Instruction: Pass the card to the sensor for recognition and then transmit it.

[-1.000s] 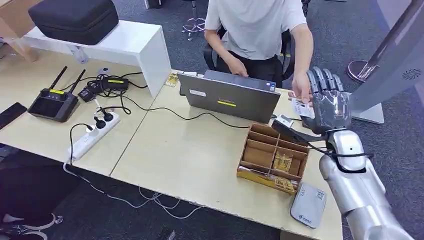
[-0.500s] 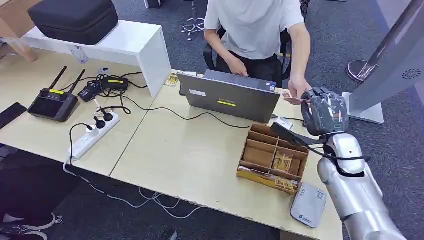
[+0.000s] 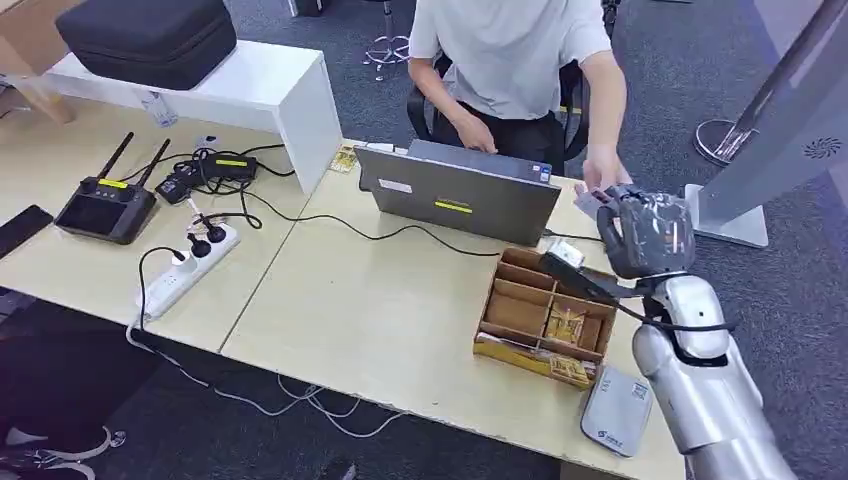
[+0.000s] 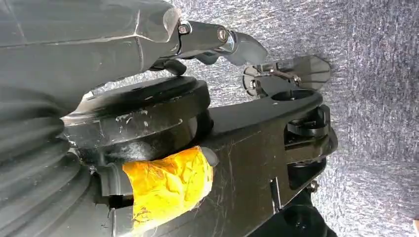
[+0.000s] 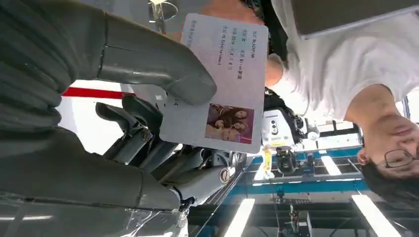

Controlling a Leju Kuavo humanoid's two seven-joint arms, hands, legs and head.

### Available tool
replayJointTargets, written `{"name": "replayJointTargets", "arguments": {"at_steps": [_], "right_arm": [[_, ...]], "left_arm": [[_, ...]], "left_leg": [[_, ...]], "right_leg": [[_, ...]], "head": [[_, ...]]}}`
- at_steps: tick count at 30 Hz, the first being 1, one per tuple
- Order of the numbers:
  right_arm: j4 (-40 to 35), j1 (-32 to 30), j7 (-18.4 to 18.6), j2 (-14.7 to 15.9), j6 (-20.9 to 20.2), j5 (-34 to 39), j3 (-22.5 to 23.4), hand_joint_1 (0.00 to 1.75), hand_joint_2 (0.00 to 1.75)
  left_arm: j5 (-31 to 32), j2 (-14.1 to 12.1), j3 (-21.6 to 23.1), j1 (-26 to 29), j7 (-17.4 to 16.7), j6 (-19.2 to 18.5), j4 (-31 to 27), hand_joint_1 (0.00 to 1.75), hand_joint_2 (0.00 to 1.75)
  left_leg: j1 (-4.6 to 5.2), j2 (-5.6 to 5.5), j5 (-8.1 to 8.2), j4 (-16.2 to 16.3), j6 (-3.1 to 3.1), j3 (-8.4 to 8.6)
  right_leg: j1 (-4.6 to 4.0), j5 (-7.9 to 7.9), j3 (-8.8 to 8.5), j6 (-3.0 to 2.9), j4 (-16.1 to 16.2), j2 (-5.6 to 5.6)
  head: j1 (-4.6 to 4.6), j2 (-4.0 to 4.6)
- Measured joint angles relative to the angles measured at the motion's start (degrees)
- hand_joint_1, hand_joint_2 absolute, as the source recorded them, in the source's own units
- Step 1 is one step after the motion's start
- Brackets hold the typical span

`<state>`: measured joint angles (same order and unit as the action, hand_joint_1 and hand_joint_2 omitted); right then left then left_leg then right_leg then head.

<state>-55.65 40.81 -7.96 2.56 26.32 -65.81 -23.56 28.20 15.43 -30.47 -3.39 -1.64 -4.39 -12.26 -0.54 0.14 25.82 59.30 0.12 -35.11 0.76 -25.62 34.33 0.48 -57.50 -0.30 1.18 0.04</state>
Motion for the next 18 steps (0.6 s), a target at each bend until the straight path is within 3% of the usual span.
{"name": "replayJointTargets", "arguments": {"at_steps": [8, 14, 18], "right_arm": [[-4.21, -3.37, -0.48, 1.20, 0.74, 0.57, -0.02, 1.75, 1.75], [-17.01, -16.43, -2.17, 5.64, 6.02, 1.55, 2.32, 1.75, 1.75], [-26.69, -27.67, -4.45, 8.35, 10.09, 0.77, 7.59, 1.75, 1.75]], "left_arm": [[-0.39, -0.02, 0.00, 0.01, 0.04, 1.09, 0.00, 0.00, 1.75], [-2.62, -0.07, -0.04, 0.16, 1.27, 2.56, 0.00, 0.00, 1.75], [-4.15, -0.07, -0.89, 0.24, 1.86, 3.21, 0.00, 0.00, 1.75]], "left_leg": [[-0.01, -0.06, 0.00, 0.00, 0.00, 0.02], [0.00, -0.21, 0.18, 0.01, 0.06, -0.02], [0.01, -0.27, 0.31, 0.02, 0.03, -0.02]], "right_leg": [[0.00, 0.00, -0.01, -0.01, 0.01, -0.06], [0.00, -0.14, -0.04, 0.03, 0.07, -0.23], [0.00, -0.24, -0.06, 0.07, 0.08, -0.28]], "head": [[-0.02, 0.00], [0.00, 0.00], [0.00, 0.00]]}}
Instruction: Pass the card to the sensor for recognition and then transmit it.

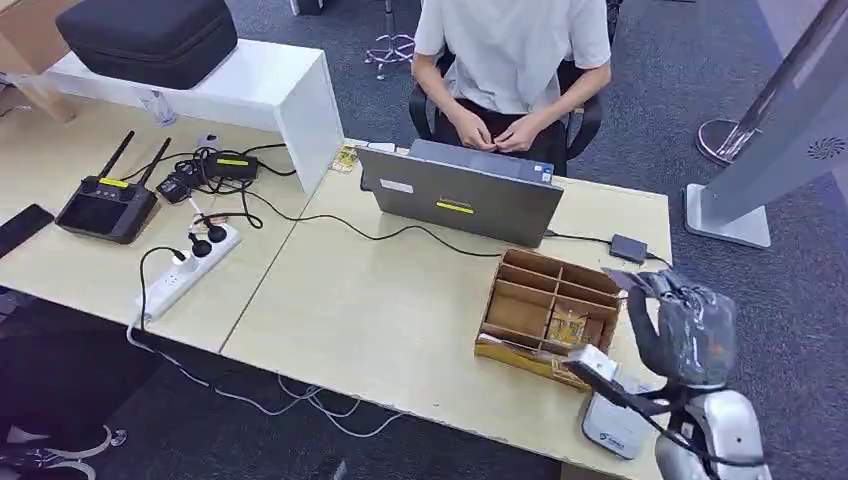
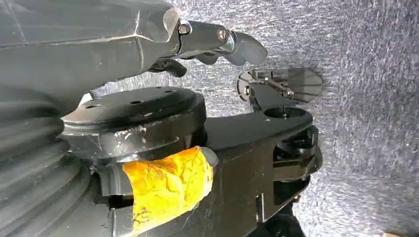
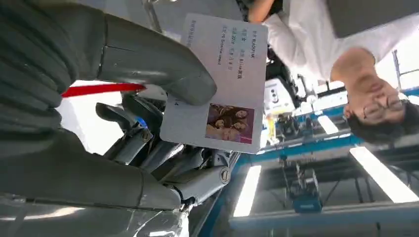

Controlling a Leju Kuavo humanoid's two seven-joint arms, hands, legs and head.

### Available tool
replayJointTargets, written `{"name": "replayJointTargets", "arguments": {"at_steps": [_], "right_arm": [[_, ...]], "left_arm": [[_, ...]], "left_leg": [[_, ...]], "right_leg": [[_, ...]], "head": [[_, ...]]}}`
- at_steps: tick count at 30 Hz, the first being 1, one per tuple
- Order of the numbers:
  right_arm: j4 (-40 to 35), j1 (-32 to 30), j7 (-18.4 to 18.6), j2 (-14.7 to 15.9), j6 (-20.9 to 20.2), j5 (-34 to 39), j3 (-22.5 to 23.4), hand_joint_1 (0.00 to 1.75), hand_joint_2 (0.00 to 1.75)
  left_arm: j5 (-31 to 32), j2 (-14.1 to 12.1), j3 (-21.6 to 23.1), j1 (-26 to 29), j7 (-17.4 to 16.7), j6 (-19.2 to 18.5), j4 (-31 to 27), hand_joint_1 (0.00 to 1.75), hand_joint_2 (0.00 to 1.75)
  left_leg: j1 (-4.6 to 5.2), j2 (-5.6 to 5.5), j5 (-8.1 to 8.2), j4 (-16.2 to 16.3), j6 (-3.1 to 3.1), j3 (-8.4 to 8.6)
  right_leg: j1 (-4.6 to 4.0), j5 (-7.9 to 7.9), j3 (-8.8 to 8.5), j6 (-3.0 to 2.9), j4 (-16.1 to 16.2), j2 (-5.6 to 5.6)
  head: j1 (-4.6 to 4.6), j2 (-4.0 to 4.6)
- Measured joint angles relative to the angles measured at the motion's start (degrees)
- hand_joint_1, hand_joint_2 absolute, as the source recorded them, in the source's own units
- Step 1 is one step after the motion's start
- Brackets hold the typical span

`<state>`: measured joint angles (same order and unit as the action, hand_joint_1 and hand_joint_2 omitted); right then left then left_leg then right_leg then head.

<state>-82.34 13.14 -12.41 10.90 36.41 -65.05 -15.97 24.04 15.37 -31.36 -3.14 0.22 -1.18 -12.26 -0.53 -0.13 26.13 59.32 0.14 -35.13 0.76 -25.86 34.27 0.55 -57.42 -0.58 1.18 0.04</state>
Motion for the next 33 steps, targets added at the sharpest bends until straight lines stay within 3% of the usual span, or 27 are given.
{"name": "replayJointTargets", "arguments": {"at_steps": [5, 11, 25, 33], "right_arm": [[-7.56, -11.49, -2.87, 0.86, 2.52, -0.53, 7.51, 1.75, 1.75], [-12.48, -18.20, -3.94, 0.90, 2.74, -0.64, 13.17, 1.75, 1.75], [-12.37, -23.31, -7.00, -0.78, 2.76, 0.26, 17.59, 1.75, 1.75], [-0.46, -20.18, -11.17, -1.59, 2.78, 3.78, 19.42, 1.75, 1.75]], "left_arm": [[-1.01, 0.02, -1.25, 0.04, 0.09, 0.61, 0.00, 0.00, 1.75], [-1.27, 0.04, -2.23, 0.02, 0.33, 0.68, 0.00, 0.00, 1.75], [-1.01, 0.24, -3.96, -0.09, 0.39, 1.16, 0.00, 0.00, 1.75], [0.13, 0.33, -3.96, -0.19, 0.92, 1.14, 0.00, 0.00, 1.75]], "left_leg": [[0.00, 0.10, 0.21, 0.00, 0.00, 0.04], [0.00, 0.13, 0.24, -0.01, 0.02, 0.06], [-0.01, 0.19, 0.25, -0.02, 0.01, 0.10], [0.00, 0.18, 0.23, -0.01, 0.03, 0.11]], "right_leg": [[0.00, -0.10, -0.01, -0.02, 0.01, 0.09], [0.00, -0.20, -0.05, 0.01, 0.00, 0.08], [-0.01, -0.19, -0.06, 0.00, 0.00, 0.17], [0.00, -0.18, -0.11, 0.00, 0.00, 0.16]], "head": [[0.00, 0.00], [0.00, 0.00], [0.00, 0.00], [0.00, 0.00]]}}
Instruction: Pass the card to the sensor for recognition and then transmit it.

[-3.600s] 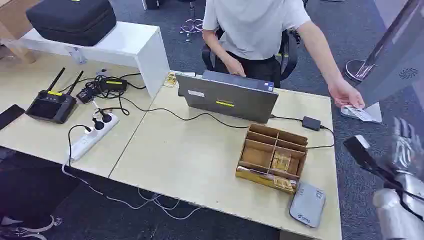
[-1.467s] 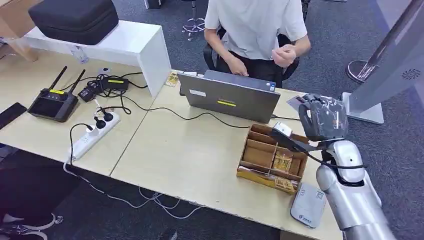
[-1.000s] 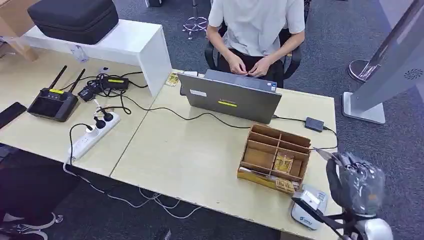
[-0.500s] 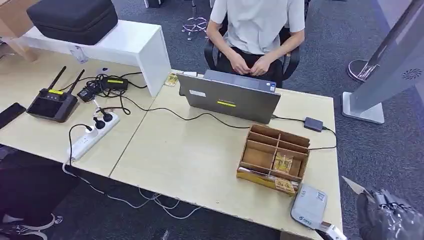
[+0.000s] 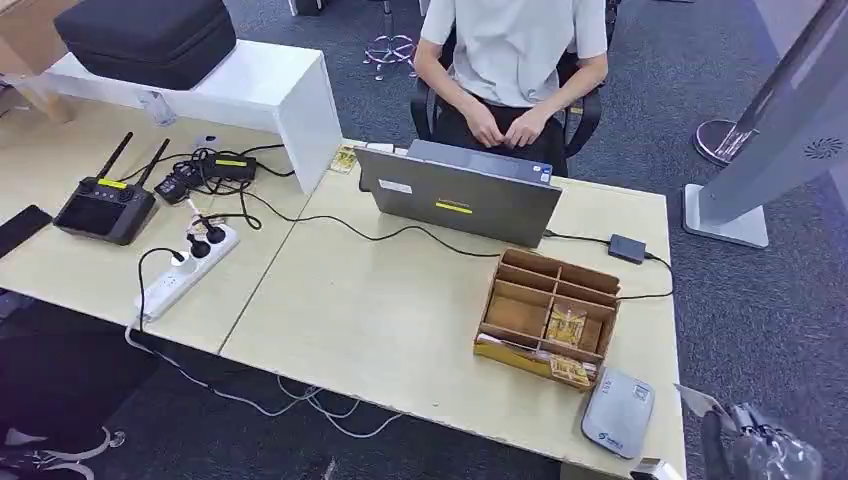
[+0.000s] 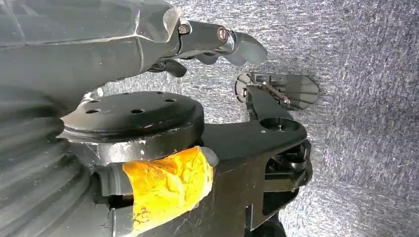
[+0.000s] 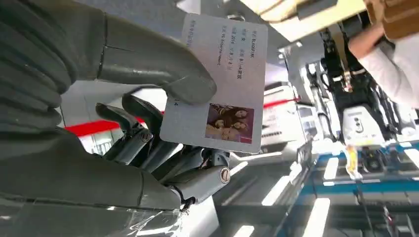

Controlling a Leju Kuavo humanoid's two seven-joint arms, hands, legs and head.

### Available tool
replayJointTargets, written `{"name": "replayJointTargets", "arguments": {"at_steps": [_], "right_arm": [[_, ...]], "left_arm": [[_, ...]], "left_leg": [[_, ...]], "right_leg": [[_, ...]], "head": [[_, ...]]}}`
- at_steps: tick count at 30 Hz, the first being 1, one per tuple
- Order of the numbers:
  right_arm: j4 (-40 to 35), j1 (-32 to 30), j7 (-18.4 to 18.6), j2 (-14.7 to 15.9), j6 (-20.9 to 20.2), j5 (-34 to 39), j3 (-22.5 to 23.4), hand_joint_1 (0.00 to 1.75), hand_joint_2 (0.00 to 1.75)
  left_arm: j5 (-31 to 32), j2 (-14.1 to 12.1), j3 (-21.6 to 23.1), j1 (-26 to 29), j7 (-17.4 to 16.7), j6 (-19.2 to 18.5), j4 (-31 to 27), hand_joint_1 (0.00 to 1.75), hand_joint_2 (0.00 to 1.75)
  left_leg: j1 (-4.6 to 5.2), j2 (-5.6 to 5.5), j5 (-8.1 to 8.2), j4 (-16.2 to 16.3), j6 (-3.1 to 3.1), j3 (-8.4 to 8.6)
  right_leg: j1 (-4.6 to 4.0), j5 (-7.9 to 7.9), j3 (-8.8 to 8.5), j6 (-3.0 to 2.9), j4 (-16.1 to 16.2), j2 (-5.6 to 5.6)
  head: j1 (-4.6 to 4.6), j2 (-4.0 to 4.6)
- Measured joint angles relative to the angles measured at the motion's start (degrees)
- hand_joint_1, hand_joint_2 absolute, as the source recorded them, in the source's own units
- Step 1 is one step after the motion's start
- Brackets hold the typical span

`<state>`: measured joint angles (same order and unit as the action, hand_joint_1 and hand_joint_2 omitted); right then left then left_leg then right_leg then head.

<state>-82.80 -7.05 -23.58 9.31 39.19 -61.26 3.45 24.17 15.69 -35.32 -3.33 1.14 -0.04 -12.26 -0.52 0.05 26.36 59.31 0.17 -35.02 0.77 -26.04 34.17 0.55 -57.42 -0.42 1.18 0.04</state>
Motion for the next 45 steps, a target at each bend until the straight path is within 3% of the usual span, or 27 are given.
{"name": "replayJointTargets", "arguments": {"at_steps": [15, 28, 38, 45], "right_arm": [[4.71, 0.53, -0.20, -2.62, 0.02, -2.04, 0.63, 1.75, 1.75], [5.12, -1.04, 0.09, -7.48, 0.04, -5.27, 0.35, 1.75, 1.75], [5.12, -1.15, 1.25, -8.09, 0.04, -5.51, -1.40, 1.75, 1.75], [5.08, -1.20, 3.21, -8.22, 0.04, -6.62, -5.53, 1.75, 1.75]], "left_arm": [[0.00, -0.13, -0.04, 0.01, -0.04, -0.31, 0.00, 0.00, 1.75], [0.35, -0.09, -0.07, 0.01, -0.55, -0.31, 0.00, 0.00, 1.75], [0.70, -0.09, -0.07, 0.01, -0.68, -0.50, 0.00, 0.00, 1.75], [1.24, -0.11, -0.07, 0.01, -0.87, -0.83, 0.00, 0.00, 1.75]], "left_leg": [[-0.01, 0.00, 0.01, -0.01, -0.01, 0.00], [-0.01, 0.00, 0.01, -0.01, -0.01, -0.01], [-0.01, 0.00, 0.01, -0.01, -0.01, 0.00], [-0.01, 0.00, 0.01, -0.02, -0.01, -0.01]], "right_leg": [[-0.01, -0.04, 0.01, -0.03, 0.00, -0.01], [-0.01, -0.05, 0.01, -0.04, -0.01, -0.01], [-0.01, -0.05, 0.01, -0.04, -0.01, -0.01], [-0.01, -0.05, 0.00, -0.04, -0.01, -0.01]], "head": [[0.00, 0.00], [0.00, 0.00], [0.00, 0.00], [0.00, 0.00]]}}
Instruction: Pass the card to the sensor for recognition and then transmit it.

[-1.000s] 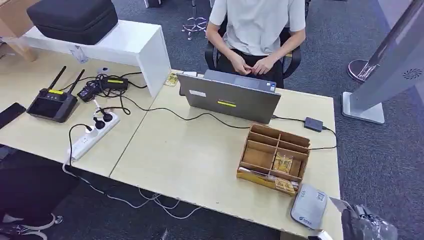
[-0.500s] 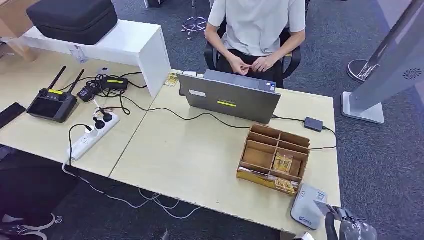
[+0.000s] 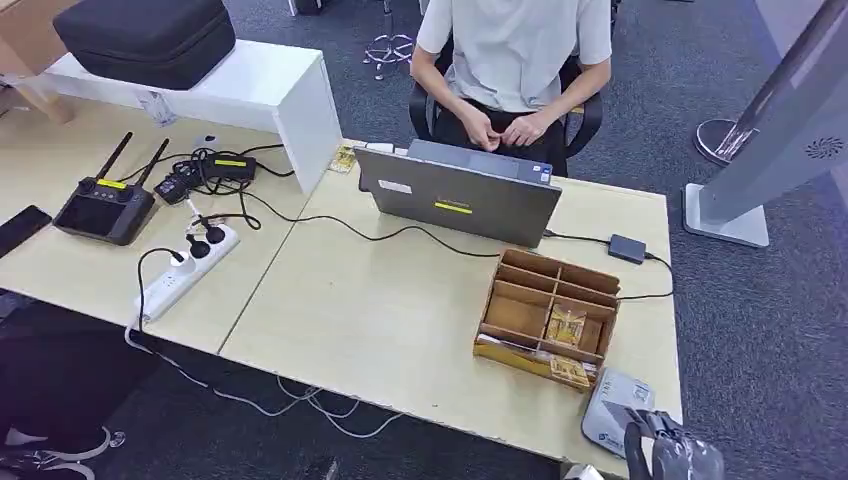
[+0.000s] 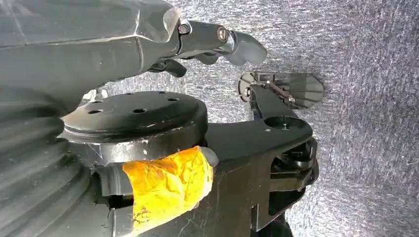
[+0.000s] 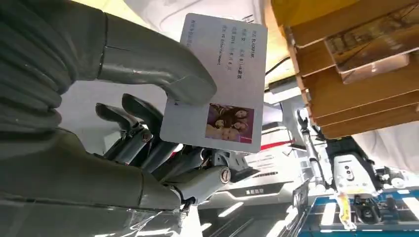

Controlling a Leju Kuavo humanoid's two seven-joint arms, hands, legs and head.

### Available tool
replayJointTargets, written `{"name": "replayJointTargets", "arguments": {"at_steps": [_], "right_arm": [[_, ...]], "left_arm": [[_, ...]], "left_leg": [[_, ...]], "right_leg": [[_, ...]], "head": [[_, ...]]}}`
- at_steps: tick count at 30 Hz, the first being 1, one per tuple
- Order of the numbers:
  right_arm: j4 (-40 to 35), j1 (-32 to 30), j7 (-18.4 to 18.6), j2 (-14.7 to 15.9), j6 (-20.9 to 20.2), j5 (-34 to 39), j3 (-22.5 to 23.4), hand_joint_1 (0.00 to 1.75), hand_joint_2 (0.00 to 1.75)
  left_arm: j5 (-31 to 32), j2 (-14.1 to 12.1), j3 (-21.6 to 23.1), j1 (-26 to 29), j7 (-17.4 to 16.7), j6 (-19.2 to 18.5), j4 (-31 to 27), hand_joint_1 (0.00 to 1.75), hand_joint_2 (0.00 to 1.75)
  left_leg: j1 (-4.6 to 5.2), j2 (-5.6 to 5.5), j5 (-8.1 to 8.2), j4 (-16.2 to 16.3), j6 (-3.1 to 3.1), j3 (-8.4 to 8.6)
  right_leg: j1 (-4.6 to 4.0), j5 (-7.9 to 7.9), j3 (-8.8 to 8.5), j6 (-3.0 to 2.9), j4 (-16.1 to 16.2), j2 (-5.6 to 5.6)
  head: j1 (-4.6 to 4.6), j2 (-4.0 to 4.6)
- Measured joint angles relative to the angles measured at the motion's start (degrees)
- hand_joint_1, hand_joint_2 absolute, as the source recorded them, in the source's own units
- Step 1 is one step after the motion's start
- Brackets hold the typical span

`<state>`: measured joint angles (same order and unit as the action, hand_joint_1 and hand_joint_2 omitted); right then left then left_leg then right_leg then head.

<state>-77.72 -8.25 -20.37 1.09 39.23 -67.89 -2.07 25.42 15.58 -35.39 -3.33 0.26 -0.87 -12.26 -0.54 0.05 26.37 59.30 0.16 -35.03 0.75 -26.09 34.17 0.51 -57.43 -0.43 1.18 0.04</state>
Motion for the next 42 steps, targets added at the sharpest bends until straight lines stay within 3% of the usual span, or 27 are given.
{"name": "replayJointTargets", "arguments": {"at_steps": [14, 23, 29, 31, 33, 35, 39, 42], "right_arm": [[-4.79, 8.39, 7.87, 3.59, -1.90, -2.91, -8.90, 1.75, 1.75], [-4.79, 19.55, 10.05, 6.32, -5.49, -2.91, -11.04, 1.75, 1.75], [-4.79, 23.37, 10.16, 7.10, -6.16, -2.91, -12.33, 1.75, 1.75], [-4.37, 26.80, 11.24, 7.17, -8.60, -3.35, -13.21, 1.75, 1.75], [-0.63, 35.86, 14.52, 6.82, -15.18, -4.31, -15.57, 1.75, 1.75], [5.37, 45.41, 17.58, 5.88, -17.53, -5.53, -17.49, 1.75, 1.75], [21.17, 59.90, 24.57, 2.60, -17.53, -10.32, -20.73, 1.75, 1.75], [30.98, 65.74, 27.23, 0.65, -16.63, -10.71, -21.25, 1.75, 1.75]], "left_arm": [[1.84, -0.20, 0.00, -0.01, 0.00, -0.98, 0.00, 0.00, 1.75], [3.02, -0.26, 0.00, -0.03, -0.09, -1.20, 0.00, 0.00, 1.75], [3.96, -0.28, 0.00, 0.01, -0.33, -1.44, 0.00, 0.00, 1.75], [5.05, -0.31, 0.00, 0.03, -0.48, -1.75, 0.00, 0.00, 1.75], [6.80, -0.42, 0.00, -0.08, -0.83, -2.43, 0.00, 0.00, 1.75], [8.16, -0.48, 0.00, -0.36, -0.83, -2.82, 0.00, 0.00, 1.75], [10.25, -0.55, 0.22, -0.47, -0.83, -3.24, 0.00, 0.00, 1.75], [10.80, -0.52, 0.33, -0.49, -0.83, -3.32, 0.00, 0.00, 1.75]], "left_leg": [[0.00, 0.01, -0.05, 0.01, -0.02, 0.03], [0.00, 0.02, -0.09, 0.02, -0.02, 0.07], [0.00, 0.05, -0.09, 0.02, -0.02, 0.05], [0.00, 0.08, -0.09, -0.02, -0.02, -0.12], [0.05, 0.45, -0.23, 0.00, -0.15, -0.22], [0.04, 0.52, -0.33, 0.03, -0.08, -0.17], [-0.01, 0.25, -0.59, 0.04, -0.08, -0.19], [-0.08, -0.11, -0.70, 0.04, -0.22, -0.22]], "right_leg": [[0.00, 0.07, -0.03, -0.06, -0.02, 0.03], [0.00, 0.13, -0.03, -0.09, -0.02, 0.02], [0.00, 0.14, 0.00, -0.09, -0.05, 0.06], [-0.01, 0.15, -0.05, -0.10, -0.11, 0.07], [0.07, 0.40, 0.36, -0.18, -0.21, 0.42], [0.03, 0.44, 0.36, -0.15, -0.20, 0.49], [0.02, 0.52, 0.34, -0.21, -0.22, 0.29], [-0.05, 0.52, 0.30, -0.22, -0.22, -0.04]], "head": [[0.00, 0.00], [0.00, 0.00], [0.02, 0.00], [-0.02, 0.00], [0.15, 0.00], [0.15, 0.00], [0.17, 0.00], [0.17, 0.00]]}}
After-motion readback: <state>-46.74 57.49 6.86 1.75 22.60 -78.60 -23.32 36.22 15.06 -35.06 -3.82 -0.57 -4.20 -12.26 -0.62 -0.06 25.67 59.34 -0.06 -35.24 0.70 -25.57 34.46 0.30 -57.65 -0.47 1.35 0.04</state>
